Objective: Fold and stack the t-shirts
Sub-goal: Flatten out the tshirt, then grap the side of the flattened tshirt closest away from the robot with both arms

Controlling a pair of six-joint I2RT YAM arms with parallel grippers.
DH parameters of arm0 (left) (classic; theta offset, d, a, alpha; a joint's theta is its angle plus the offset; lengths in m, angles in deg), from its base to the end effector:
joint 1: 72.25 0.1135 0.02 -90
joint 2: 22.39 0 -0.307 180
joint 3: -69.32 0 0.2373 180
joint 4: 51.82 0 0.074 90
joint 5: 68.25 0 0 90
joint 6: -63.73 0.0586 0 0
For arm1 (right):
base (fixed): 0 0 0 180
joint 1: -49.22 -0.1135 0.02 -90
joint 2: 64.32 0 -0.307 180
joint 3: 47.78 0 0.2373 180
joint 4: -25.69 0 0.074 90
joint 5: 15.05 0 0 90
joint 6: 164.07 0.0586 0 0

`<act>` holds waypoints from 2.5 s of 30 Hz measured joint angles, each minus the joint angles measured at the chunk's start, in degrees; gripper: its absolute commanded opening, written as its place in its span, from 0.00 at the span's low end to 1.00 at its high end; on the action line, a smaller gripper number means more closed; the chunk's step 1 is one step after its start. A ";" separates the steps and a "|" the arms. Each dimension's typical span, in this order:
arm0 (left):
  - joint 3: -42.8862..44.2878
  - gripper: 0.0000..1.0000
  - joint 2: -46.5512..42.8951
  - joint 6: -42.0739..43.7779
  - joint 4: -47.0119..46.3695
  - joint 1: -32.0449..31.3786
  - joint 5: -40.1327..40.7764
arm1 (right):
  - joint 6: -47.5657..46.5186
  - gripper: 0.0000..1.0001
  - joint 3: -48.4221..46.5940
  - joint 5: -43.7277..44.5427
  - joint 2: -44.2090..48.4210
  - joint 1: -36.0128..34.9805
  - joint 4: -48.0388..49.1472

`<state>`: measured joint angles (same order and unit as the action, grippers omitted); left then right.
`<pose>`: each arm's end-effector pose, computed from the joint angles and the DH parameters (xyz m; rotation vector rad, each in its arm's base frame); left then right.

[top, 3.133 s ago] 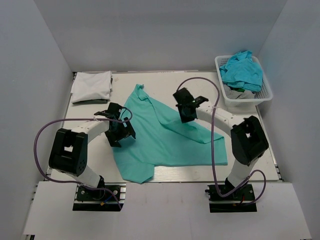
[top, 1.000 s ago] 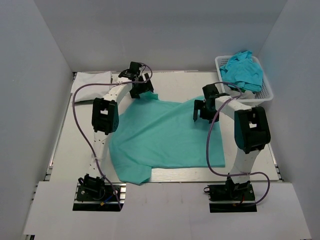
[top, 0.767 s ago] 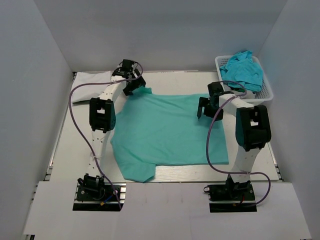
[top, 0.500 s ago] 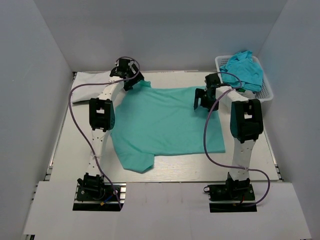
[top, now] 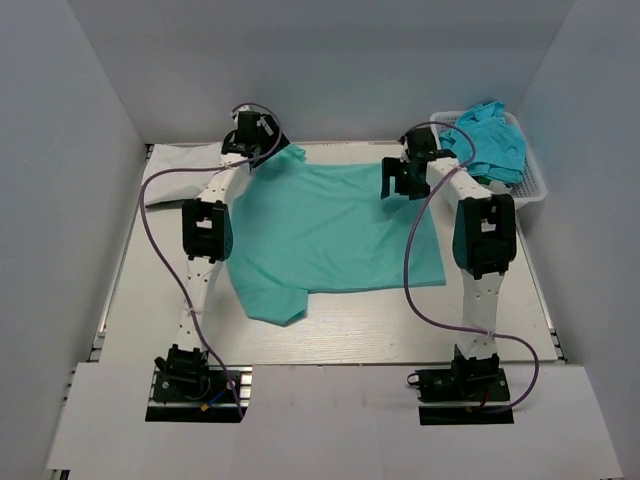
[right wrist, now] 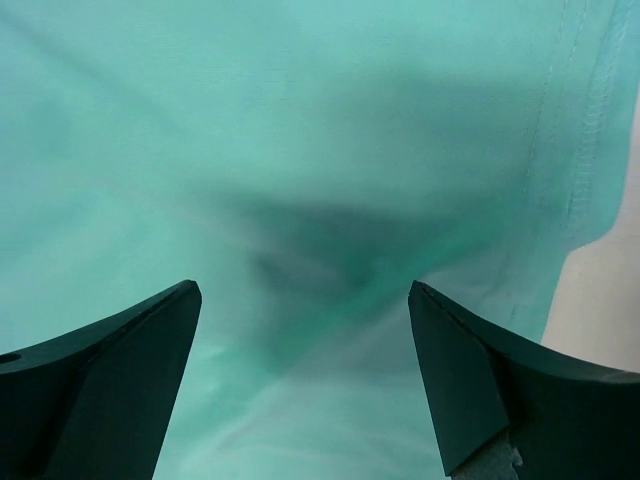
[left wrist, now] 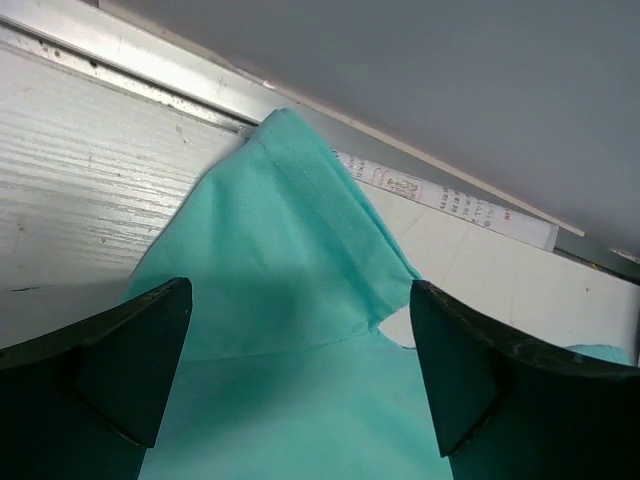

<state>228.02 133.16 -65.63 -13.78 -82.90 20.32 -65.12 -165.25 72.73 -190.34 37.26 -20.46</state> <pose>0.6338 -0.1207 0.1778 -0.5382 2.1616 -0.5165 0.5002 0.1083 0.2183 -0.0822 2.5344 0.1947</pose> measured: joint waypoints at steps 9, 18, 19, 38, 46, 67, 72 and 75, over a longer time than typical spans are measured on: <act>-24.96 1.00 -30.73 5.81 11.28 -0.37 -0.04 | 4.59 0.90 19.08 -0.09 27.17 -2.34 4.09; -77.07 1.00 -74.84 3.80 24.70 -2.73 -0.87 | 14.95 0.90 46.34 3.67 46.53 -1.86 3.48; -82.31 1.00 -77.07 3.04 26.12 -3.04 -1.62 | 16.22 0.90 48.87 4.33 47.95 -1.86 2.51; -111.91 0.55 -83.73 -10.60 21.03 -7.52 -9.68 | 31.01 0.90 62.51 9.31 58.55 0.74 1.33; -107.43 0.47 -75.95 -10.75 19.17 -7.58 -11.69 | 31.12 0.90 64.48 8.17 58.01 1.51 2.47; -106.38 0.43 -77.02 -8.92 17.33 -7.69 -7.96 | 28.13 0.90 64.85 7.65 59.54 2.23 1.75; -105.94 0.00 -74.75 -8.46 15.78 -7.65 -9.46 | 28.09 0.90 65.16 7.76 59.54 2.36 1.81; -105.22 0.00 -73.99 -8.02 15.78 -7.67 -10.01 | 28.11 0.90 66.12 7.96 59.54 2.64 1.81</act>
<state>122.80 59.17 -73.65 2.00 -90.58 10.31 -37.01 -99.13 80.68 -130.80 39.90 -18.65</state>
